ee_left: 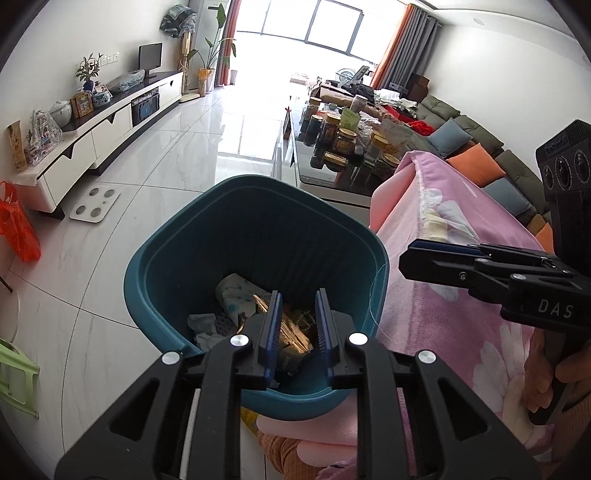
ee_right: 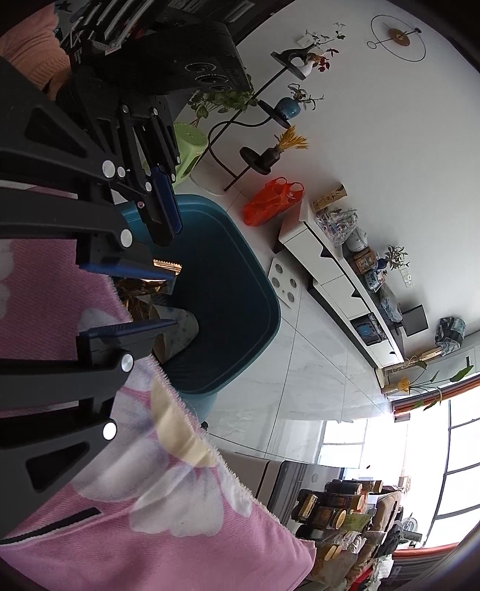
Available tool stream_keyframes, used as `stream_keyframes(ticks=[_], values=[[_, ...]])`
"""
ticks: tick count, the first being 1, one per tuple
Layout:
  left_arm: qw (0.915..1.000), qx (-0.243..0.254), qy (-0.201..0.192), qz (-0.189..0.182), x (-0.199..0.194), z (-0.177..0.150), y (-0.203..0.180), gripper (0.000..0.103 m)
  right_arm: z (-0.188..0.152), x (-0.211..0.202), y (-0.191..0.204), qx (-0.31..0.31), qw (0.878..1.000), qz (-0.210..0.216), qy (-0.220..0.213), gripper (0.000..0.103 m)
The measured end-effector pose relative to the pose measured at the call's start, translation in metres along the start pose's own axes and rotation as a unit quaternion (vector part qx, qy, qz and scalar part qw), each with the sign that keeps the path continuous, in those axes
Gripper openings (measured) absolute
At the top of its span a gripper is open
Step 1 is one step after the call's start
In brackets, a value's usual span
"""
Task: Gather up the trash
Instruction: 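Move both open tools back over the paper cup on the table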
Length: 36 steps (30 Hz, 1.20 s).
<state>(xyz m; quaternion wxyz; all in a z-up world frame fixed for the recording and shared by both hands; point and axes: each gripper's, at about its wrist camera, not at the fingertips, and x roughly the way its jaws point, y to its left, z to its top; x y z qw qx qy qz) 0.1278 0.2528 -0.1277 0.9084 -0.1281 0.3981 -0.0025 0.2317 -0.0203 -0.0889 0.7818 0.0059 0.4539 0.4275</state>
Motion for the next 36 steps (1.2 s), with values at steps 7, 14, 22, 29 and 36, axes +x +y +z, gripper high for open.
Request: stream_keyframes(ticks=[7,14,22,29,36], values=[[0.9997,0.004,-0.024,0.002,-0.018,0.0,-0.011,0.026,-0.019,-0.042,-0.004,0.0,0.999,0.002,-0.035,0.026],[0.9962,0.046,-0.073,-0.013,-0.06,-0.002,-0.049,0.039,-0.049,-0.1,-0.014,0.009,0.996,-0.006,-0.086,0.034],[0.9839,0.132,-0.077,-0.093,-0.078,-0.022,-0.14,0.046,-0.105,-0.18,-0.049,0.057,0.985,-0.075,-0.143,0.04],[0.9661,0.188,-0.035,-0.174,-0.063,-0.048,-0.222,0.046,-0.16,-0.246,-0.089,0.12,0.962,-0.171,-0.177,0.041],[0.9425,0.236,-0.006,-0.236,-0.05,-0.066,-0.294,0.046,-0.206,-0.316,-0.145,0.193,0.919,-0.265,-0.22,0.044]])
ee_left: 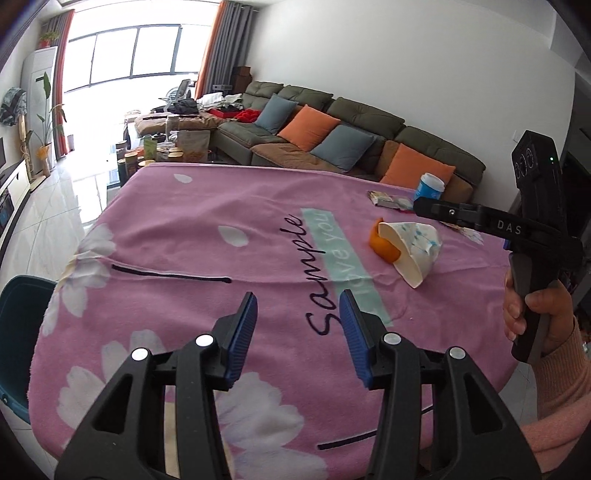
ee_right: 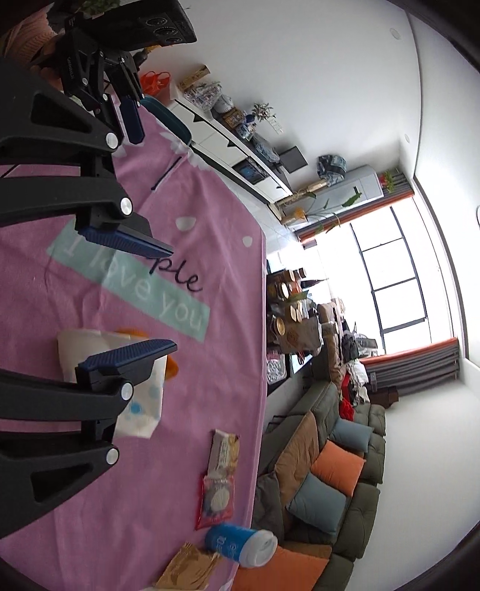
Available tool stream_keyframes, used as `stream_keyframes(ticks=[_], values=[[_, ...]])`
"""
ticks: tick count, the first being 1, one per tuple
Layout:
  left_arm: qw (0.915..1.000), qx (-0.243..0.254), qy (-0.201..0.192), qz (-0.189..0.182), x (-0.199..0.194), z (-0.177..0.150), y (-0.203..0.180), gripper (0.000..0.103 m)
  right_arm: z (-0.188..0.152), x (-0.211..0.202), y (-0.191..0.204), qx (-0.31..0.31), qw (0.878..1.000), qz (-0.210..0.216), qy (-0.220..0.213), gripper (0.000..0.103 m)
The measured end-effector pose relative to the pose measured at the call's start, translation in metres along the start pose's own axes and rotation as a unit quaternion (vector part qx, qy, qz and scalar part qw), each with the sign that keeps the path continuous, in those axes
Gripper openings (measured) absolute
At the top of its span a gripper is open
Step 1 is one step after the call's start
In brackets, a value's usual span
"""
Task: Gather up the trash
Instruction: 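Move both open tools back over the paper cup on the table, then grasp the paper cup with the left tool while the right tool grasps the orange peel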
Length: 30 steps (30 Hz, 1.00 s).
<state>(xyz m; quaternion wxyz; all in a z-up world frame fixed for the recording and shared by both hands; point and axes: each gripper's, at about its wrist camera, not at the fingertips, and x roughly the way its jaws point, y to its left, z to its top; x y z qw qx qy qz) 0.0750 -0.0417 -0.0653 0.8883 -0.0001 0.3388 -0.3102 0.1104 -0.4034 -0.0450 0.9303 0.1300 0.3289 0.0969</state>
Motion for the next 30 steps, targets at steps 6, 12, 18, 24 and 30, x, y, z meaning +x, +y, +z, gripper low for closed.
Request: stream_keyframes(ticks=[6,12,18,24,30], values=[[0.9982,0.02,0.024,-0.05,0.032,0.009,-0.036,0.045,-0.007,0.0,-0.057,0.054,0.998,-0.045,0.003,0.045],[0.9954,0.042,0.048,-0.072,0.056,0.009,-0.063,0.044,-0.018,0.016,-0.071,0.067,0.997,-0.033,0.032,0.035],[0.9931,0.052,0.059,-0.087,0.067,0.01,-0.077,0.044,-0.031,0.009,-0.08,0.084,0.996,-0.008,0.041,0.013],[0.9891,0.054,0.072,-0.116,0.078,0.011,-0.086,0.044,-0.039,-0.007,-0.078,0.096,0.994,0.026,0.037,0.011],[0.9867,0.057,0.079,-0.13,0.086,0.007,-0.095,0.044,-0.045,-0.011,-0.052,0.082,0.992,0.078,0.048,0.01]])
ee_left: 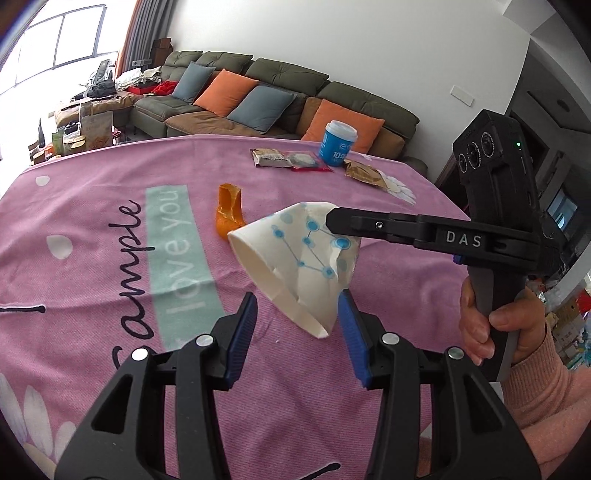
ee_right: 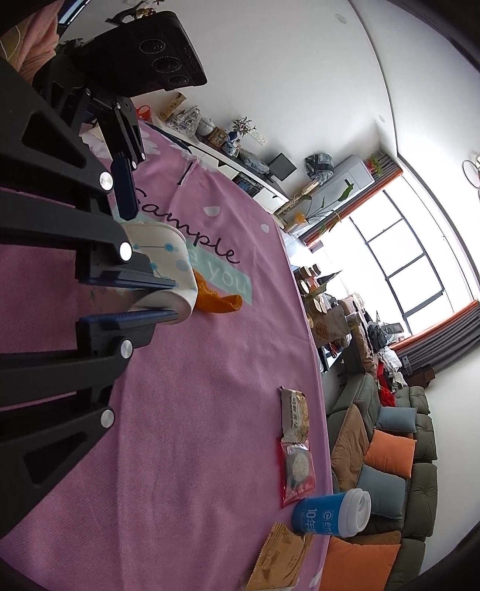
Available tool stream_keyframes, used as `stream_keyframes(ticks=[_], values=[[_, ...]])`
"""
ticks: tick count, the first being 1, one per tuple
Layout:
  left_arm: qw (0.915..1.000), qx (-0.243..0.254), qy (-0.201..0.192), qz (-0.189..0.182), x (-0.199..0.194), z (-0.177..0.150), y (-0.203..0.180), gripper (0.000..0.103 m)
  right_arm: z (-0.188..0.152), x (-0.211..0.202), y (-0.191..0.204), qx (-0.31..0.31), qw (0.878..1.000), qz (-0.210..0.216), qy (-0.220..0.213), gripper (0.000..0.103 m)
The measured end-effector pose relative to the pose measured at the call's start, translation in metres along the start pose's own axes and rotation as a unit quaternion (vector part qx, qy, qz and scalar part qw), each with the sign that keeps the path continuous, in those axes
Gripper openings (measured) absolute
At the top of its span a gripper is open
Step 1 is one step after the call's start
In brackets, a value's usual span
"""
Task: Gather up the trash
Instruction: 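Grasp the paper cup with the left tool while the right tool grasps the orange peel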
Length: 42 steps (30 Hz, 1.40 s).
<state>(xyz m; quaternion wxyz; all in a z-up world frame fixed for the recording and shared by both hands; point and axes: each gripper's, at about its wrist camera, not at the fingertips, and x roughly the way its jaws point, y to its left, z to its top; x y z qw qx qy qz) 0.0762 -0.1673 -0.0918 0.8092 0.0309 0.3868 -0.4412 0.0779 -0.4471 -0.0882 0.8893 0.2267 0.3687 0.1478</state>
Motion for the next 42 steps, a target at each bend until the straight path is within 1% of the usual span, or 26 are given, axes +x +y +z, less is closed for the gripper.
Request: stream_keyframes(ticks=[4,6,7,9,10,12,13,15,18,21,24,26,29,30,32,34,38,42], values=[[0.9997,-0.024,0.006,-0.007,0.001,-0.002,0.01,0.044,-0.007,0.016,0.02,-0.015,0.999,0.031,0.022,0.01],[0.9992,-0.038,0.004,-0.005,0.001,-0.002,0.017,0.039,-0.007,0.023,0.027,-0.02,0.999,0.036,0.027,0.011],[0.9989,-0.047,0.004,-0.006,-0.001,-0.002,0.021,0.033,-0.007,0.026,0.03,-0.022,0.999,0.036,0.03,0.012],[0.9976,-0.068,0.001,-0.015,-0.005,-0.004,0.033,0.024,-0.006,0.033,0.034,-0.023,0.998,0.046,0.04,0.019],[0.9971,-0.074,-0.001,-0.015,-0.009,-0.005,0.037,0.011,-0.004,0.034,0.035,-0.026,0.998,0.044,0.038,0.021],[0.9968,-0.08,-0.009,-0.008,-0.015,-0.007,0.044,0.006,0.0,0.034,0.036,-0.027,0.998,0.041,0.029,0.034],[0.9966,-0.081,-0.012,-0.002,-0.019,-0.007,0.047,0.005,0.003,0.034,0.035,-0.023,0.999,0.039,0.023,0.036],[0.996,-0.087,-0.019,0.003,-0.028,-0.01,0.053,0.005,0.01,0.035,0.031,-0.018,0.999,0.033,0.014,0.036],[0.9951,-0.093,-0.029,0.017,-0.04,-0.013,0.06,0.005,0.018,0.044,0.023,-0.013,1.0,0.004,0.011,0.036],[0.9939,-0.097,-0.037,0.039,-0.051,-0.015,0.067,0.005,0.021,0.058,0.016,-0.009,0.999,-0.029,0.021,0.036],[0.9923,-0.103,-0.044,0.053,-0.062,-0.019,0.074,0.004,0.023,0.07,0.01,-0.004,0.999,-0.041,0.032,0.035],[0.9913,-0.104,-0.048,0.064,-0.07,-0.021,0.079,0.005,0.023,0.077,0.01,-0.006,0.998,-0.054,0.036,0.033],[0.9896,-0.11,-0.054,0.075,-0.081,-0.025,0.087,0.005,0.023,0.083,0.01,-0.004,0.997,-0.055,0.046,0.023],[0.9891,-0.112,-0.056,0.077,-0.085,-0.026,0.089,0.005,0.023,0.085,0.01,-0.005,0.997,-0.054,0.048,0.015],[0.988,-0.114,-0.058,0.087,-0.089,-0.028,0.093,0.005,0.022,0.086,0.01,-0.006,0.997,-0.056,0.051,0.012],[0.9869,-0.114,-0.06,0.097,-0.095,-0.03,0.097,0.005,0.021,0.086,0.011,-0.005,0.997,-0.057,0.05,0.012],[0.985,-0.122,-0.066,0.103,-0.103,-0.034,0.102,0.005,0.019,0.083,0.017,-0.009,0.998,-0.054,0.044,0.011],[0.9833,-0.125,-0.069,0.113,-0.11,-0.036,0.106,0.005,0.015,0.08,0.033,-0.022,0.998,-0.035,0.04,0.011]])
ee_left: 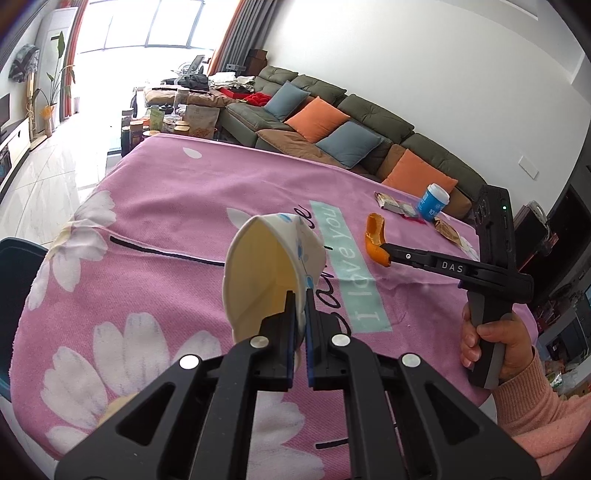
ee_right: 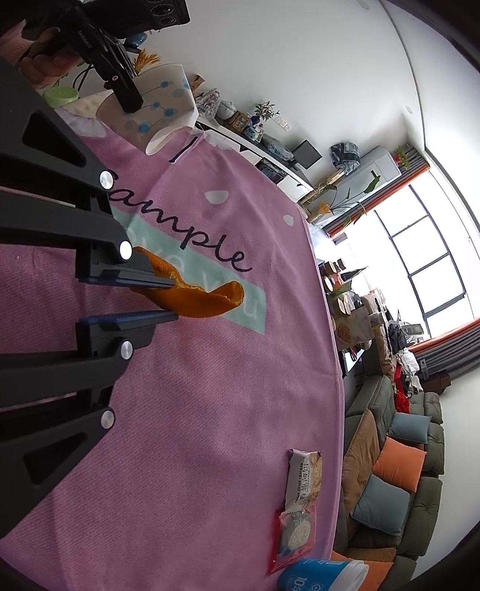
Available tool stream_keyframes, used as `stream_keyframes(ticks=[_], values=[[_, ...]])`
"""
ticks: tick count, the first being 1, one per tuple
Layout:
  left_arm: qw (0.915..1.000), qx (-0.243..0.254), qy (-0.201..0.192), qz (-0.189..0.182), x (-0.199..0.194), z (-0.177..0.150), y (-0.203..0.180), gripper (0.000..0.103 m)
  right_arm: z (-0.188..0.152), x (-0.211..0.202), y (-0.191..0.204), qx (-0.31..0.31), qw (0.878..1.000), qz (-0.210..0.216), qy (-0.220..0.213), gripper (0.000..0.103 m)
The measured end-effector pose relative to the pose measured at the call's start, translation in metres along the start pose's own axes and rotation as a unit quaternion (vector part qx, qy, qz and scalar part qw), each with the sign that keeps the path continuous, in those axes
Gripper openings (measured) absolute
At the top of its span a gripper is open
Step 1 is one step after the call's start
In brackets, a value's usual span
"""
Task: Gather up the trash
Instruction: 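Grasp the paper cup with the left tool while the right tool grasps the orange peel, then lift the paper cup and orange peel and carry both toward the teal wastebasket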
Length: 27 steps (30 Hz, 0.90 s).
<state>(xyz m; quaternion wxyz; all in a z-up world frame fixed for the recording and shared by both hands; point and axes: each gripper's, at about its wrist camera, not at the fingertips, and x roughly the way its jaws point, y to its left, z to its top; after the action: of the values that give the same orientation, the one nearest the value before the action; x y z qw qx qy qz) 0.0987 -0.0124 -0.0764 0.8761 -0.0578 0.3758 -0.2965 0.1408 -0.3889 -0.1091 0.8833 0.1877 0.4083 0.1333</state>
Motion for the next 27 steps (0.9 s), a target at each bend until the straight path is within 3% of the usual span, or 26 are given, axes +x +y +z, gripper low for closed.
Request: stream_keyframes(ticks=[15,27], values=[[0.9993,-0.014,-0.015,0.032,-0.027,-0.01,0.021,0.005,-0.009,-0.003,0.076,-0.066,0.993,0.096,0.001,0.011],[0.998,-0.03,-0.02,0.052,-0.05,-0.019,0.04,0.005,-0.014,0.015,0.111,-0.095,0.987,0.125,0.022,0.011]])
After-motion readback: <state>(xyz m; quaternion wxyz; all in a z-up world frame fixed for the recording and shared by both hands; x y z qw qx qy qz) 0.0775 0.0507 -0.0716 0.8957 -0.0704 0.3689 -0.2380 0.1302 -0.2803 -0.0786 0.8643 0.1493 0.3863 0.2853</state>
